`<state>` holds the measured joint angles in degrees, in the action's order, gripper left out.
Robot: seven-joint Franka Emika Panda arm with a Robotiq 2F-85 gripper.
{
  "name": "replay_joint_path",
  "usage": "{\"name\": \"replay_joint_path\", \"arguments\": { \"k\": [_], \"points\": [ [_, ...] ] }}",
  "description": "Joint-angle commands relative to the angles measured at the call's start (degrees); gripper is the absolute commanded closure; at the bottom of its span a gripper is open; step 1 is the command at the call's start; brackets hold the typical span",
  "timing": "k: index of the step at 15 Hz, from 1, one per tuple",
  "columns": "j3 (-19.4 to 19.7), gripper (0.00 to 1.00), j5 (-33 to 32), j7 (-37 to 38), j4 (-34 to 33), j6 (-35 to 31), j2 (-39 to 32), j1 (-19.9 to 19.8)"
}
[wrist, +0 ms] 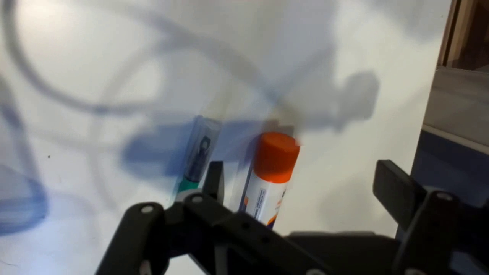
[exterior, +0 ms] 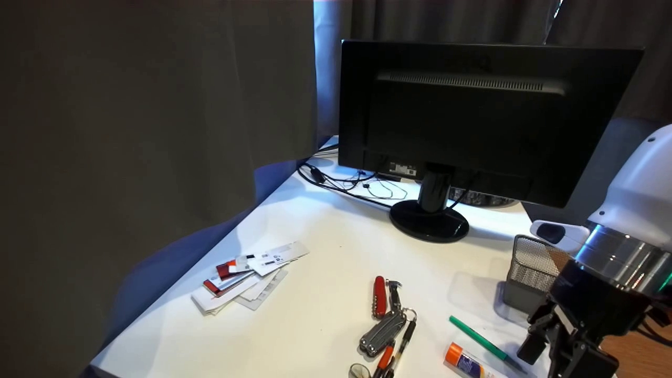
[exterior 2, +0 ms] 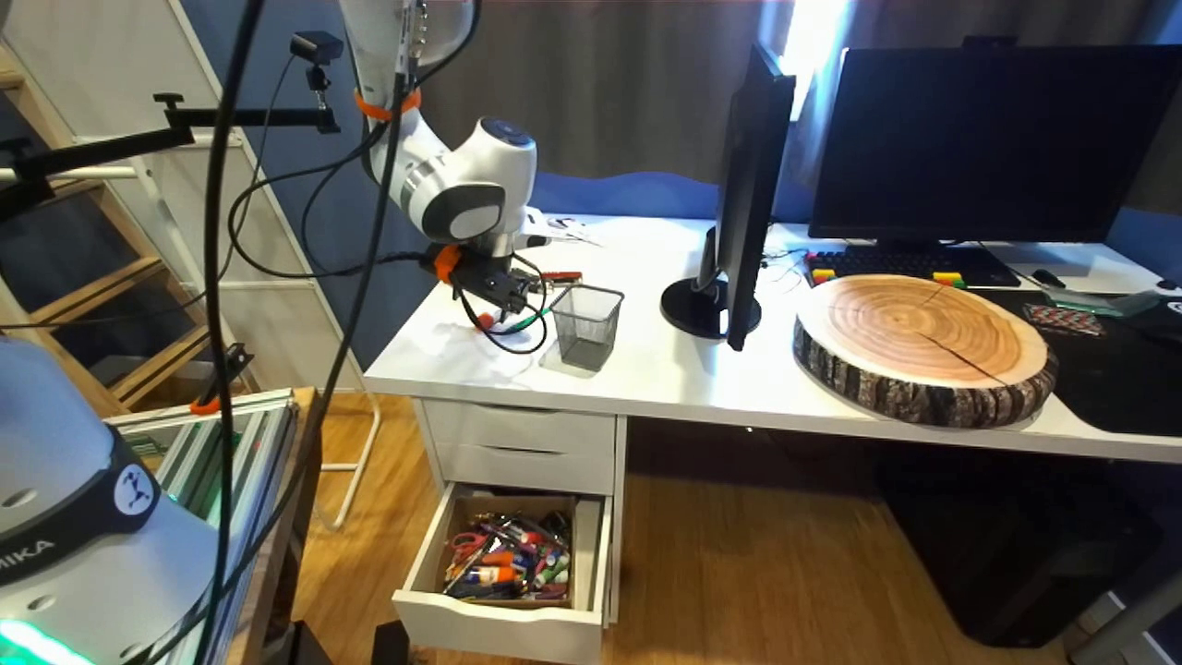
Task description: Turn the stationary holder upright, put the paper glue and green marker in the stationary holder
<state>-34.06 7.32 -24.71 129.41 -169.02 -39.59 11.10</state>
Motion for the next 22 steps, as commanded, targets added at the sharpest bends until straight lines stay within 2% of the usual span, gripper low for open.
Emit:
{"name": "replay_joint_path", "arguments": {
  "k": [1,6,7,8,10,16,19,22],
  "points": [
    [1.7,0.01,-4.9,4.1,-2.0,-3.5,-2.7,1.9],
    [4.0,0.19,-8.5,7.2,-2.8,-5.8,-4.4,4.2],
    [4.6,0.32,-9.0,7.8,-2.9,-6.5,-4.6,4.7],
    [4.9,0.4,-9.3,8.3,-2.9,-6.9,-4.9,4.9],
    [5.7,0.5,-9.9,9.1,-2.9,-7.8,-4.9,5.5],
    [4.6,0.94,-9.8,10.8,-1.7,-6.1,-0.4,3.4],
    [2.9,0.92,-9.3,11.2,-0.8,-3.2,2.3,1.7],
    [2.8,0.92,-8.6,12.1,0.7,3.9,8.6,1.8]
  ]
}}
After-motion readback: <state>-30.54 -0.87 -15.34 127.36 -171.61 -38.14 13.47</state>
